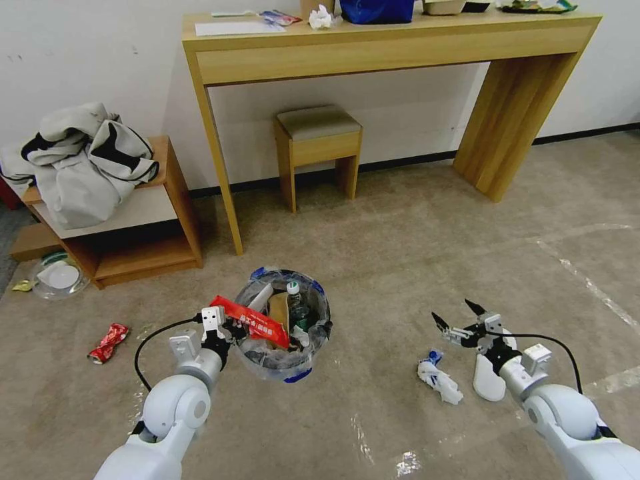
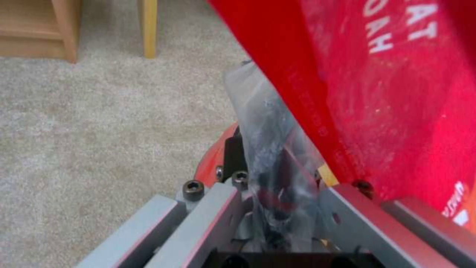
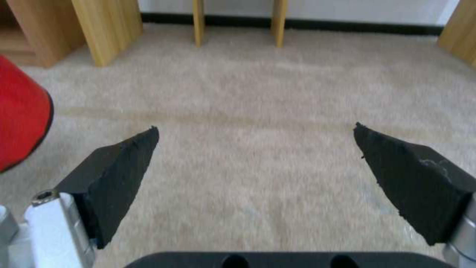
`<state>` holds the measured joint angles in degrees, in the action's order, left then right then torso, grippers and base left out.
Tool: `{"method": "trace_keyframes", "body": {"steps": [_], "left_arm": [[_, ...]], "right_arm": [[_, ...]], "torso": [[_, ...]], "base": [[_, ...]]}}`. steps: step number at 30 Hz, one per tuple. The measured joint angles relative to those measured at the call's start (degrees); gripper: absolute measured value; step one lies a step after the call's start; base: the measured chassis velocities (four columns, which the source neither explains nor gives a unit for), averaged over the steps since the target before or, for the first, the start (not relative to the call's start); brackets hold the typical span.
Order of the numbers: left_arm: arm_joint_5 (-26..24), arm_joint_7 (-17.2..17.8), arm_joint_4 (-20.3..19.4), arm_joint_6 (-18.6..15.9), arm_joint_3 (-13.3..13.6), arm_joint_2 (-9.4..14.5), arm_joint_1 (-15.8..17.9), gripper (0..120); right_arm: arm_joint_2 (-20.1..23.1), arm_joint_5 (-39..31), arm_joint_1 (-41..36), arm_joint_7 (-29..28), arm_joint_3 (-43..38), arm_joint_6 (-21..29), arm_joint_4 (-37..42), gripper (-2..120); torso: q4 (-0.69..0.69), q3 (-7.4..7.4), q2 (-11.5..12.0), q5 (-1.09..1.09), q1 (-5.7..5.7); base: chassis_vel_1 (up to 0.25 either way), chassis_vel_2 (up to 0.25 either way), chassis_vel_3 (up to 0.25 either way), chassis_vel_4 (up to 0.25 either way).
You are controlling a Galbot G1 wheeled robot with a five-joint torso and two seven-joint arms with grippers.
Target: Pick up the trash bin and place the garbage on the floor into it.
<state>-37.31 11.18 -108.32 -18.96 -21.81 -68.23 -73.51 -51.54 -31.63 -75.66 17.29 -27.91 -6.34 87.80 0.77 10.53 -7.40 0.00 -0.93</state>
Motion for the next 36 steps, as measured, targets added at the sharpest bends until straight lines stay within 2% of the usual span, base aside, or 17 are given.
{"method": "trace_keyframes", "body": {"steps": [15,19,24,30,32,33,36], "left_arm": [[0.7,-0.2,-0.5,0.3,-0.2,0.0,-0.5,1],[1.0,-0.4,-0.6,0.3,0.0,-0.1,-0.7,1],[1.4,-0.7,-0.6,0.4,-0.1,0.0,-1.1,1],[1.7,-1.0,-0.7,0.6,-0.2,-0.1,-1.5,1],[1.9,-1.1,-0.7,0.8,-0.3,-0.1,-1.7,1],[1.9,-1.1,-0.7,0.8,-0.3,-0.1,-1.7,1],[2.1,-1.2,-0.7,0.9,-0.4,-0.2,-1.8,1]], "right_arm": [[0.2,0.1,-3.1,1.0,-0.4,3.6,-0.6,100],[1.4,-1.1,-4.4,0.8,-0.3,7.2,1.6,100],[5.2,-5.8,-6.2,0.2,0.7,13.8,6.3,100],[8.4,-7.7,-5.2,-0.1,2.4,18.4,6.4,100],[11.4,-8.5,-4.1,0.4,3.4,21.7,6.4,100],[11.4,-8.5,-4.1,0.4,3.4,21.7,6.4,100],[16.5,-10.7,-2.6,0.6,5.0,25.9,6.8,100]], "torso": [[-0.01,0.00,0.0,0.00,0.00],[0.00,0.00,0.0,0.00,0.00],[0.00,-0.01,0.0,-0.01,0.00],[-0.01,0.00,0.0,0.00,0.00],[0.00,0.00,0.0,0.01,0.00],[0.00,0.00,0.0,0.01,0.00],[-0.02,0.00,0.0,0.00,0.00]], "base": [[0.000,0.000,0.000,0.000],[0.000,0.000,0.000,0.000],[0.000,0.000,0.000,0.000],[0.000,0.000,0.000,0.000],[0.000,0.000,0.000,0.000],[0.000,0.000,0.000,0.000],[0.000,0.000,0.000,0.000]]}}
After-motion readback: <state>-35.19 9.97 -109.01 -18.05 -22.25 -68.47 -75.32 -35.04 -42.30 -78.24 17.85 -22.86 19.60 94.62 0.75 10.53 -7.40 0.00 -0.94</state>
